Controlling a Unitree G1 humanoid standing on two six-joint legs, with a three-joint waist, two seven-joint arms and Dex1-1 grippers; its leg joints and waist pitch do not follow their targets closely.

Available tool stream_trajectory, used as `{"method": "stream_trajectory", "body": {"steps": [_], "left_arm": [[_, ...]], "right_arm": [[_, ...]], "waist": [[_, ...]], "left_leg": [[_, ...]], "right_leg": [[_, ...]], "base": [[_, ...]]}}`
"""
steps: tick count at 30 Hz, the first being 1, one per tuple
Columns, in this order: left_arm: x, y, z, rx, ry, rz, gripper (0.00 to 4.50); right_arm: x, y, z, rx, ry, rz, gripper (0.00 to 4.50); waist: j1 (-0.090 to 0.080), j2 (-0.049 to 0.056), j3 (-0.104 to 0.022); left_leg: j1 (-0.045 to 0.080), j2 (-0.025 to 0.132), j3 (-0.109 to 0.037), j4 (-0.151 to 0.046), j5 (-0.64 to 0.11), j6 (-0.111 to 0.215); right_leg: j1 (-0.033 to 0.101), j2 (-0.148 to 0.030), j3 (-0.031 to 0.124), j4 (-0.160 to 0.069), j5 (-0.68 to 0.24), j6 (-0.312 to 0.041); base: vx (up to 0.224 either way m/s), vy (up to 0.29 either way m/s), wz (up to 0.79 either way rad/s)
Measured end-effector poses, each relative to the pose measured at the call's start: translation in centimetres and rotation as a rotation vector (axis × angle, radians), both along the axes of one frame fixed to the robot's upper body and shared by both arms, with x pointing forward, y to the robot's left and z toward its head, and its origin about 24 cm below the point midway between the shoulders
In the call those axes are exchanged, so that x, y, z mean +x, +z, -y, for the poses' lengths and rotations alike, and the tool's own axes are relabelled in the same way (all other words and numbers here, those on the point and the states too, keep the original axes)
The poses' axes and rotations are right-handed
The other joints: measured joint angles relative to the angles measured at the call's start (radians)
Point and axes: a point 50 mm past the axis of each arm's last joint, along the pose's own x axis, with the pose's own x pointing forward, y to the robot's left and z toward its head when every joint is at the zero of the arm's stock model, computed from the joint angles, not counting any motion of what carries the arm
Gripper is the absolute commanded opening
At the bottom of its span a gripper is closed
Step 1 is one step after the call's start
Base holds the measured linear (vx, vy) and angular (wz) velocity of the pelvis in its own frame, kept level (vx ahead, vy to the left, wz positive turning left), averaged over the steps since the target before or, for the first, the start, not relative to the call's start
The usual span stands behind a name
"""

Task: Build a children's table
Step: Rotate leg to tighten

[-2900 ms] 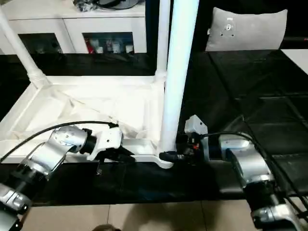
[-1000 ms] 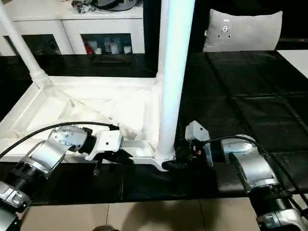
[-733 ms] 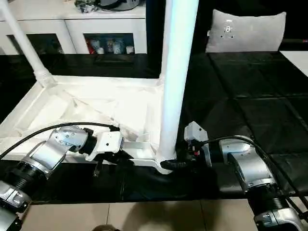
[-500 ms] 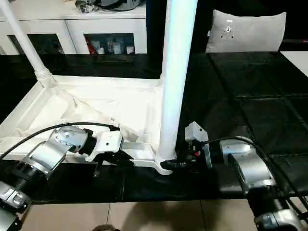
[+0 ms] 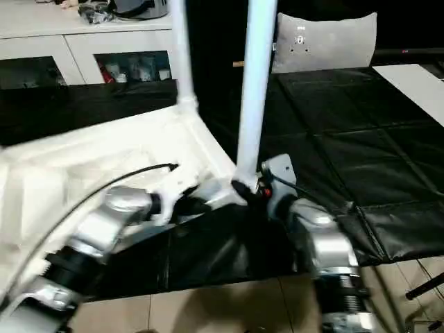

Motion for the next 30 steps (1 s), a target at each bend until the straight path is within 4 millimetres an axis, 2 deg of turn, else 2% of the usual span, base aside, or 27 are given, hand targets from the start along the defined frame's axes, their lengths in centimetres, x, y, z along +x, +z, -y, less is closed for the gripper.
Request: {"method": "stream_trajectory", "body": {"steps": [3, 5, 8, 9, 10, 13, 16, 20, 28, 30], "left_arm": [[-0.1, 0.0, 0.1, 0.005, -0.002, 0.005, 0.00], [-0.1, 0.1, 0.0, 0.010, -0.008, 0.016, 0.00], [-0.3, 0.2, -0.1, 0.023, -0.036, 0.035, 0.00], [-0.3, 0.2, -0.3, 0.027, -0.046, 0.039, 0.00], [-0.4, 0.2, -0.5, 0.031, -0.059, 0.043, 0.00], [-0.6, 0.1, -1.2, 0.053, -0.114, 0.068, 0.00], [-0.6, 0.1, -2.2, 0.068, -0.176, 0.085, 0.00], [-1.0, 0.2, -3.4, 0.090, -0.293, 0.085, 0.00], [-1.5, 0.3, -4.3, 0.132, -0.485, 0.087, 0.00], [-1.5, 0.3, -4.4, 0.137, -0.519, 0.084, 0.00]], "right_arm": [[-0.1, 0.0, -0.1, 0.011, 0.001, 0.001, 3.42], [-0.2, 0.0, -0.1, 0.018, 0.001, 0.002, 3.74], [-0.5, 0.1, 0.0, 0.030, 0.031, 0.004, 3.94], [-0.6, 0.1, 0.2, 0.024, 0.052, 0.007, 3.94], [-0.7, 0.1, 0.5, 0.018, 0.079, 0.009, 4.19], [-1.4, 0.2, 1.6, -0.019, 0.175, 0.019, 4.43], [-1.9, 0.5, 2.6, -0.041, 0.277, 0.028, 4.43], [-2.6, 1.2, 3.9, -0.066, 0.432, 0.024, 4.43], [-3.0, 1.7, 4.7, -0.125, 0.650, -0.018, 4.43], [-3.1, 2.0, 4.5, -0.128, 0.709, -0.028, 4.16]], "waist": [[-0.001, 0.000, 0.000], [-0.002, 0.000, 0.000], [-0.003, -0.001, 0.001], [-0.002, -0.001, 0.001], [-0.001, -0.001, 0.001], [0.004, -0.001, 0.001], [0.012, -0.001, 0.001], [0.030, 0.000, 0.001], [0.048, 0.000, 0.001], [0.051, 0.000, 0.001]], "left_leg": [[-0.001, 0.000, -0.001, -0.001, 0.000, 0.000], [-0.002, 0.000, -0.001, -0.001, 0.000, 0.001], [-0.002, 0.000, 0.000, -0.001, -0.001, 0.002], [-0.002, 0.000, 0.000, -0.001, -0.001, 0.002], [-0.003, 0.000, 0.000, -0.001, -0.002, 0.003], [-0.003, 0.001, 0.000, -0.002, 0.000, 0.007], [-0.003, 0.001, 0.000, -0.002, 0.001, 0.009], [-0.003, 0.000, 0.000, -0.002, 0.001, 0.009], [-0.002, 0.001, 0.001, -0.001, 0.001, 0.009], [-0.002, 0.001, 0.001, -0.001, 0.001, 0.009]], "right_leg": [[0.000, 0.001, 0.000, -0.002, 0.000, 0.000], [0.000, 0.001, 0.000, -0.004, 0.001, 0.000], [0.000, 0.001, 0.000, -0.005, 0.001, 0.000], [0.000, 0.000, 0.000, -0.005, 0.001, -0.002], [0.000, 0.000, 0.000, -0.005, 0.002, -0.003], [0.000, 0.001, -0.001, -0.005, 0.002, -0.003], [0.000, 0.001, -0.001, -0.005, 0.002, -0.003], [0.000, 0.000, -0.001, -0.005, 0.002, -0.003], [0.000, 0.000, -0.001, -0.004, 0.003, -0.004], [0.000, 0.000, -0.001, -0.004, 0.003, -0.004]], "base": [[0.000, 0.000, 0.00], [0.000, 0.000, 0.00], [0.000, 0.000, 0.00], [0.000, 0.000, 0.00], [0.000, 0.000, 0.00], [0.000, 0.000, 0.00], [0.000, 0.000, 0.00], [0.000, 0.000, 0.00], [0.000, 0.000, 0.00], [0.000, 0.000, 0.00]]}}
